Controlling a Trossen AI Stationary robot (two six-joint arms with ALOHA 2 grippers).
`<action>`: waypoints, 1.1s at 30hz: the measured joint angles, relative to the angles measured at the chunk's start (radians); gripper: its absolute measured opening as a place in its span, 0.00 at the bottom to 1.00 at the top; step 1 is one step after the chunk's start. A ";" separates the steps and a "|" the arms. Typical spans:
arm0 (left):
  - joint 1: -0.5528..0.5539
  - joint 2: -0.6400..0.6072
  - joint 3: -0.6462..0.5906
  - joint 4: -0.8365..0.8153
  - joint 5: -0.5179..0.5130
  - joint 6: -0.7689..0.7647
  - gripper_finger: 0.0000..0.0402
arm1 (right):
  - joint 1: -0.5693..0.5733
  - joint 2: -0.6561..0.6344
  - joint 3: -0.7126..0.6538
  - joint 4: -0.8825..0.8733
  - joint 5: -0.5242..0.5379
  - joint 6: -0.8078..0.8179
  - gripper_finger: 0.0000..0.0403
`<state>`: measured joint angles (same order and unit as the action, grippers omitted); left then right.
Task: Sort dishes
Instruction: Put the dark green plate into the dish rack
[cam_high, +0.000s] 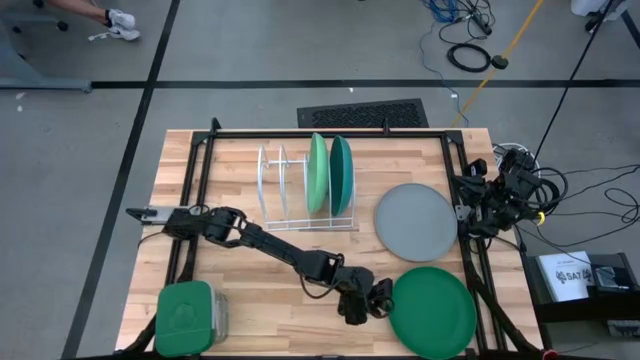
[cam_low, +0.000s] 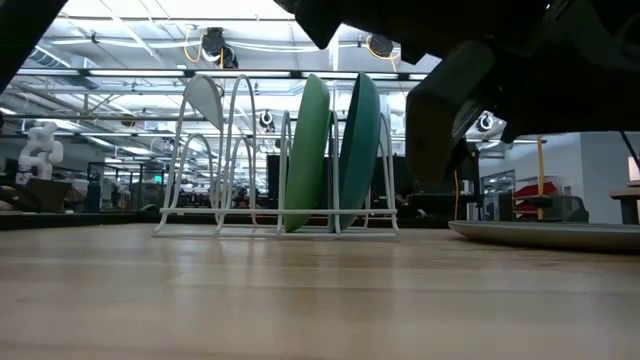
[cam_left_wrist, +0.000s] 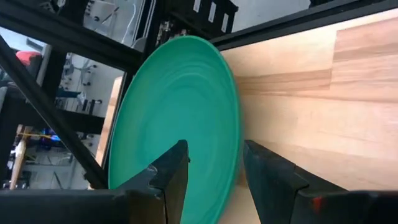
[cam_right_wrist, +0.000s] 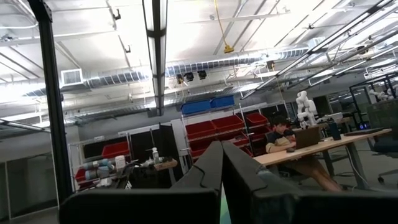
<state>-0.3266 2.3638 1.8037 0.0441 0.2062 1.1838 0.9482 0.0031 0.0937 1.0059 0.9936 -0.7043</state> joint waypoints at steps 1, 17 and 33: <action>0.003 0.000 0.000 0.000 0.002 -0.005 0.38 | 0.000 0.000 0.000 -0.001 0.000 0.000 0.00; 0.003 -0.120 0.066 -0.181 -0.321 -0.186 0.38 | 0.000 0.206 0.135 -0.393 -0.031 0.460 0.00; 0.003 -0.405 0.068 -0.797 -0.363 -0.410 0.38 | -0.043 1.085 0.760 -0.980 -0.004 0.582 0.00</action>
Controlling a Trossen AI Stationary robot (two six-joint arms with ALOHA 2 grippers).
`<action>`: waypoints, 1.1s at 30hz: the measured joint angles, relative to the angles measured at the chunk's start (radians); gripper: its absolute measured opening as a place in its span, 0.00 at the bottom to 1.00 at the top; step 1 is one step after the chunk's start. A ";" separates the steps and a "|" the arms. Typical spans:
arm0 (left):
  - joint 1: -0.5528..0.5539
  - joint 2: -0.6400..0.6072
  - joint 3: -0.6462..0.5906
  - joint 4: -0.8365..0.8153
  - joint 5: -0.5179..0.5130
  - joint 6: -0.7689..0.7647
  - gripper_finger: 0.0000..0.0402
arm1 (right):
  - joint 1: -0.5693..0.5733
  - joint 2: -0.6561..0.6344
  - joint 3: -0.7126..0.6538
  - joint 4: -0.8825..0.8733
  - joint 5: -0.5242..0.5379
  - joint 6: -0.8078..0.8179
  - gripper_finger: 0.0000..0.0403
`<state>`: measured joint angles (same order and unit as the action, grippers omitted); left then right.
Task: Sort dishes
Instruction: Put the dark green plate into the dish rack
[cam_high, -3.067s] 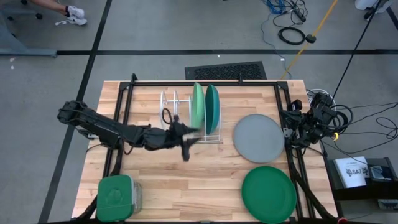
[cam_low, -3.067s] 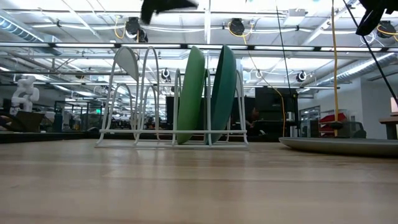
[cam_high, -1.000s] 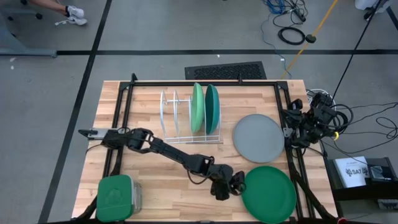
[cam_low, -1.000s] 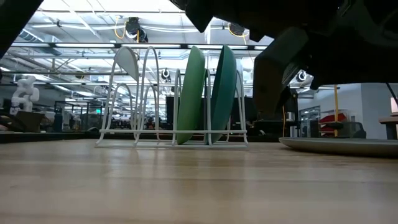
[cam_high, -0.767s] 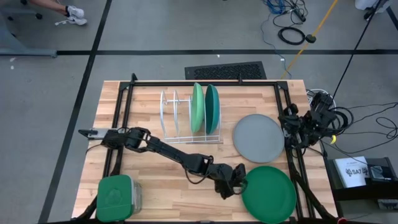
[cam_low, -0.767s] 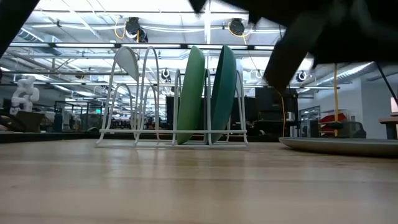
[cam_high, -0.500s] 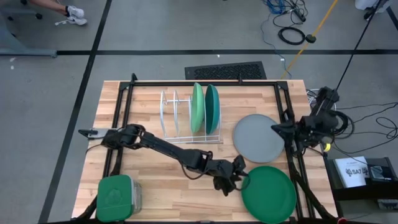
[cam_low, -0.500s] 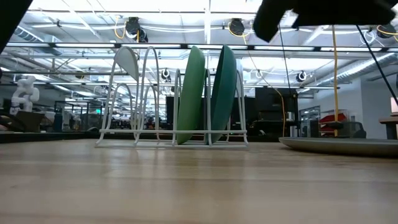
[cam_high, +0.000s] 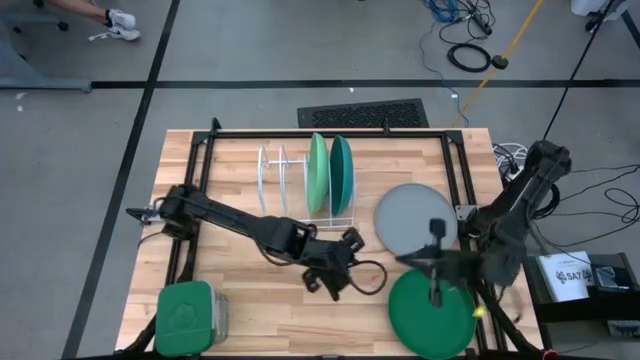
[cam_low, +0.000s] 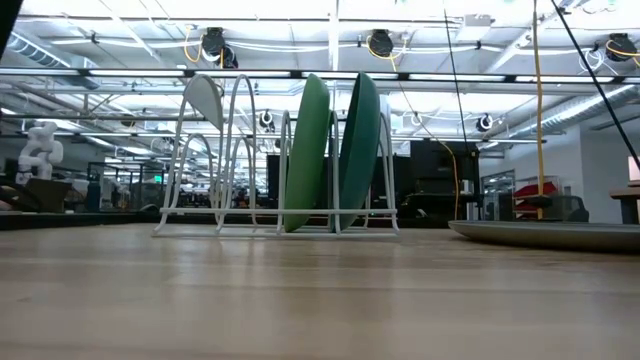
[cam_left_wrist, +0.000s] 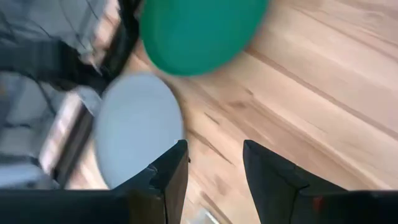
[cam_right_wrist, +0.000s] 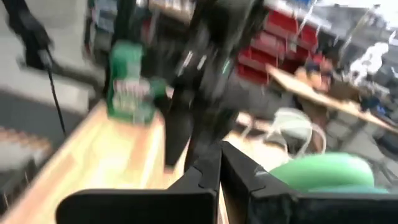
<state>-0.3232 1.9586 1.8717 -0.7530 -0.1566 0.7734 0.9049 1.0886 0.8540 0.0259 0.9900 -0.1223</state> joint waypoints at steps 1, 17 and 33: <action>0.000 -0.012 0.000 -0.030 0.000 -0.014 0.38 | -0.006 0.041 0.036 -0.072 0.002 0.042 0.00; -0.020 -0.060 -0.046 -0.176 -0.080 -0.141 0.38 | -0.153 0.401 0.359 -1.019 -0.793 0.867 0.22; -0.053 -0.061 -0.124 -0.173 -0.080 -0.243 0.38 | -0.260 0.643 0.359 -1.024 -0.934 0.464 0.41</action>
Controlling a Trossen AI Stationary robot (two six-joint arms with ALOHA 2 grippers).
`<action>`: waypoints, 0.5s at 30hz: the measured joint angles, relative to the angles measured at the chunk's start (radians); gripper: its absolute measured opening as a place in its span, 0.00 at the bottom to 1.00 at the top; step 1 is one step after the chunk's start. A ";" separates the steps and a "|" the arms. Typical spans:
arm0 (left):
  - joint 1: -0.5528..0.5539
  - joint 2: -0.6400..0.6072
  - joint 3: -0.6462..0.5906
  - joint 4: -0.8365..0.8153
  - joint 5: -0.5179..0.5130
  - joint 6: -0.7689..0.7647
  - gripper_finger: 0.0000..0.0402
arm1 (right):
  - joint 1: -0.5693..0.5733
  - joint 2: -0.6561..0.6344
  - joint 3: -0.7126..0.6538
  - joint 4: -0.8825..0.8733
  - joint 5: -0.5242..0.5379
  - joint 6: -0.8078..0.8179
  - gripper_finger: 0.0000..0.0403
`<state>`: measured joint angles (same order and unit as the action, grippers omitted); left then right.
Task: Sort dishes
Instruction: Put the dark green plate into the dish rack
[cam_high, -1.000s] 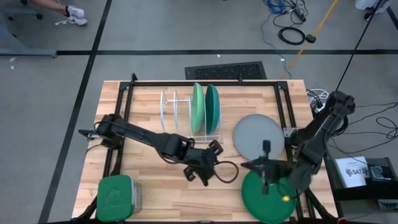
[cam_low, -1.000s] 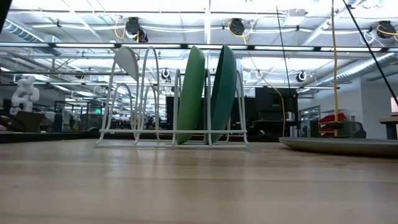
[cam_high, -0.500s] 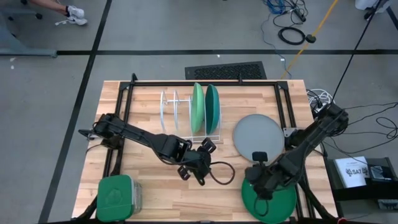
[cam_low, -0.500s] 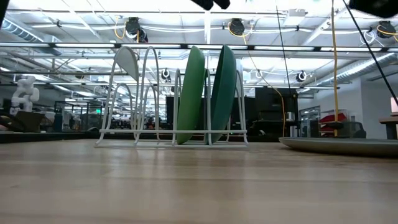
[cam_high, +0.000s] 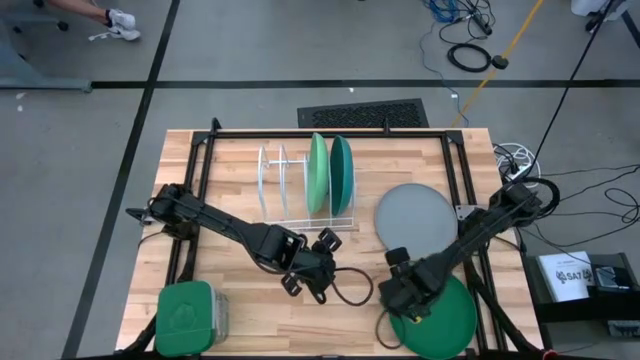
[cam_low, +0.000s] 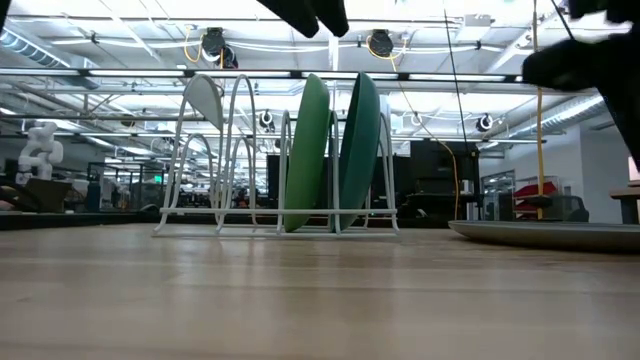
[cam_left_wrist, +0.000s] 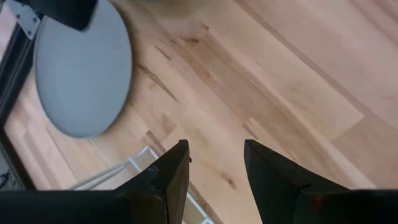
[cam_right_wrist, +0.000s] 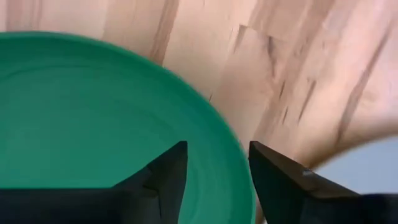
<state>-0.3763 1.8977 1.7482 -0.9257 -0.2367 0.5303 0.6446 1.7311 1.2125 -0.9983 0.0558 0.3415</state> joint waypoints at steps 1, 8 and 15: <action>-0.006 0.000 -0.003 -0.001 0.000 -0.010 0.38 | -0.012 0.010 0.000 0.008 -0.011 -0.022 0.40; -0.038 0.000 -0.004 -0.010 0.000 -0.077 0.38 | -0.073 0.068 0.000 0.028 -0.117 -0.182 0.36; -0.059 0.000 -0.004 -0.035 -0.003 -0.107 0.38 | -0.087 0.129 -0.001 0.076 -0.134 -0.297 0.29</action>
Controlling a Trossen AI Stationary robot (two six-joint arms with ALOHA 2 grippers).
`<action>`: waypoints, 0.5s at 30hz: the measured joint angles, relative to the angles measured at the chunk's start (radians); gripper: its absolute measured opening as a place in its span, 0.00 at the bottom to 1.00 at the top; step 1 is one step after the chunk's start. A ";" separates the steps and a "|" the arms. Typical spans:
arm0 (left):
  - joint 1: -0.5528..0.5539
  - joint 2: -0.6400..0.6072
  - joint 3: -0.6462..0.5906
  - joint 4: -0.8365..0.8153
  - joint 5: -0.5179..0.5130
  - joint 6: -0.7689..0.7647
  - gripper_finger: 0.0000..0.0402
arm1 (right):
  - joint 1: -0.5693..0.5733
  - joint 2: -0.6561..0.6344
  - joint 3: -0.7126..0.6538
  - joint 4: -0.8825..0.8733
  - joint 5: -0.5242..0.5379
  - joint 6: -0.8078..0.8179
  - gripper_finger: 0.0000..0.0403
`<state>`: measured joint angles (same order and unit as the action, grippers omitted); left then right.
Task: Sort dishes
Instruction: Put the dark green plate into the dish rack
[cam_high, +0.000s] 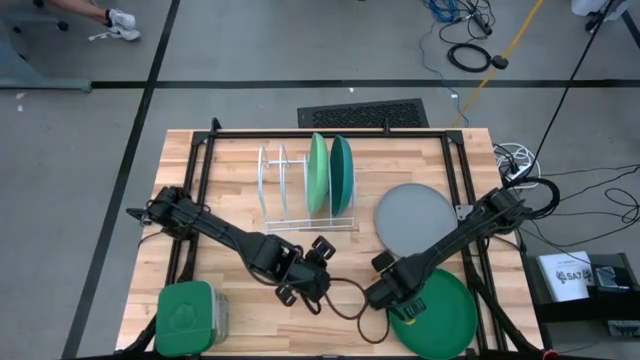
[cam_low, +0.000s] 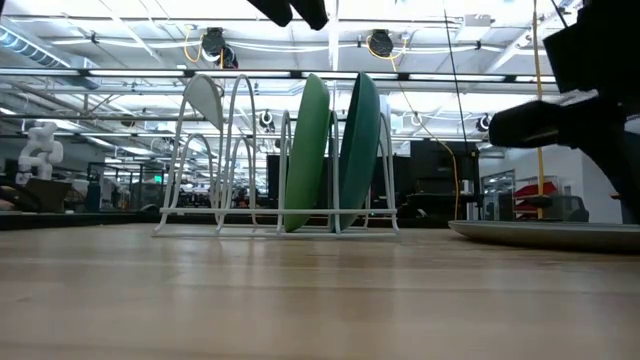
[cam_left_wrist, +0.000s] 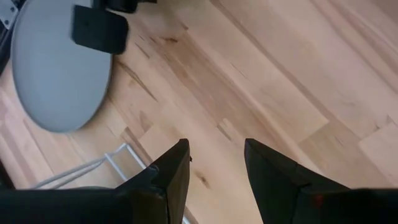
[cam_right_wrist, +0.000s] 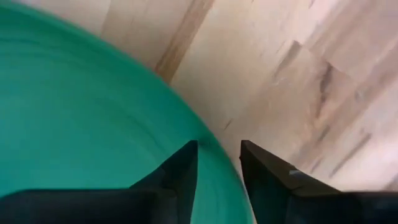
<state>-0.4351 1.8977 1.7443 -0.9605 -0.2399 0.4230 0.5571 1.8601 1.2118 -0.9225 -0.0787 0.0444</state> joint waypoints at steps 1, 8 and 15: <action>-0.001 0.000 0.000 0.000 -0.001 -0.001 0.38 | -0.001 0.007 0.000 0.008 -0.003 -0.006 0.27; -0.005 0.000 0.000 -0.043 -0.063 -0.052 0.38 | 0.000 0.002 0.001 0.012 -0.028 -0.026 0.04; -0.004 -0.100 0.000 -0.078 -0.208 -0.123 0.38 | 0.000 -0.046 0.018 -0.023 0.008 -0.001 0.01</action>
<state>-0.4393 1.7977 1.7443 -1.0390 -0.4476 0.2999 0.5572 1.8141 1.2298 -0.9455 -0.0711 0.0432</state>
